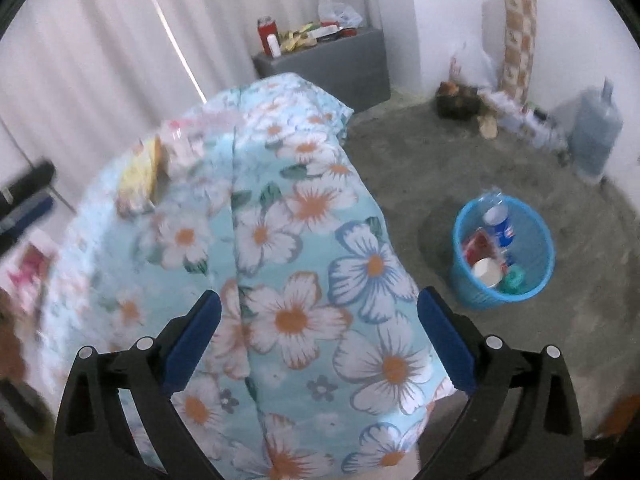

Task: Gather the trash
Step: 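Grasp the yellow juice box with the left gripper while the right gripper grasps the white tissue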

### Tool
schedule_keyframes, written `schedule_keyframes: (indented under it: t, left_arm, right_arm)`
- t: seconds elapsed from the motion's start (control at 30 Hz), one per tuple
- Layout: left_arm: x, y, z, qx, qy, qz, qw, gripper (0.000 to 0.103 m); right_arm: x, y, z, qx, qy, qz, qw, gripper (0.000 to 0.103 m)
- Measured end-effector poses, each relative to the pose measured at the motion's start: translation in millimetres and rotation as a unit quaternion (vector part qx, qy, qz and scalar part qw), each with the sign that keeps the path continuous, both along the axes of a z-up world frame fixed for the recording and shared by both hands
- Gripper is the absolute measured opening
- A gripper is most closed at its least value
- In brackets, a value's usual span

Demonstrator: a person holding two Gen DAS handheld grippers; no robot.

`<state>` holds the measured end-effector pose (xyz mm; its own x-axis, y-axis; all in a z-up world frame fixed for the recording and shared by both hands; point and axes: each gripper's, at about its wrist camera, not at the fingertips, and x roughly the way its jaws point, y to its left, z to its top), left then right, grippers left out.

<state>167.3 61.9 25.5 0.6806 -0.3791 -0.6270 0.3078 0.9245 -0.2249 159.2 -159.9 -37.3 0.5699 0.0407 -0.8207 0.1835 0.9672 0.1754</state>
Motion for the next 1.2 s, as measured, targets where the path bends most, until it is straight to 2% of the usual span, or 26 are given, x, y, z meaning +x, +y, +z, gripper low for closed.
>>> schedule_keyframes:
  t: [0.23,0.33,0.4,0.5,0.57,0.7,0.77,0.87,0.97,1.1,1.17,1.2]
  left_arm:
    - [1,40,-14,-0.003,-0.003,0.042,0.9991,0.088]
    - [2,53,-21,-0.008,0.001,0.053,0.9986,0.088]
    - [3,60,-26,-0.009,0.003,0.057,0.9983,0.088]
    - [11,71,-33,-0.012,0.010,0.063,0.9979,0.088]
    - [16,75,-37,-0.016,0.013,0.064,0.9977,0.088]
    - [32,80,-45,-0.037,0.018,0.048,0.9980,0.088]
    - [41,80,-49,-0.052,0.027,0.040,0.9975,0.087]
    - [59,82,-55,-0.070,0.041,0.031,0.9962,0.078]
    - [80,84,-61,-0.078,0.055,0.034,0.9948,0.066]
    - [110,86,-67,-0.077,0.064,0.036,0.9943,0.057]
    - [127,90,-74,-0.076,0.084,0.043,0.9926,0.053]
    - [135,92,-79,-0.076,0.100,0.050,0.9908,0.047]
  right_arm:
    - [11,23,-1,-0.108,-0.005,0.013,0.994,0.096]
    - [16,25,8,-0.133,-0.021,0.013,0.991,0.096]
    - [18,25,15,-0.127,-0.039,0.021,0.991,0.096]
    - [21,16,30,-0.057,-0.083,0.037,0.994,0.096]
    - [27,8,38,-0.016,-0.095,0.032,0.995,0.096]
    - [46,-3,40,0.065,-0.092,0.042,0.993,0.096]
    - [59,-6,36,0.118,-0.086,0.054,0.988,0.094]
    - [80,-4,27,0.173,-0.069,0.073,0.980,0.087]
    - [98,3,19,0.205,-0.052,0.088,0.973,0.082]
    - [129,14,2,0.252,-0.019,0.101,0.962,0.073]
    - [141,17,-6,0.273,-0.007,0.104,0.956,0.066]
    - [150,19,-10,0.288,0.000,0.105,0.952,0.063]
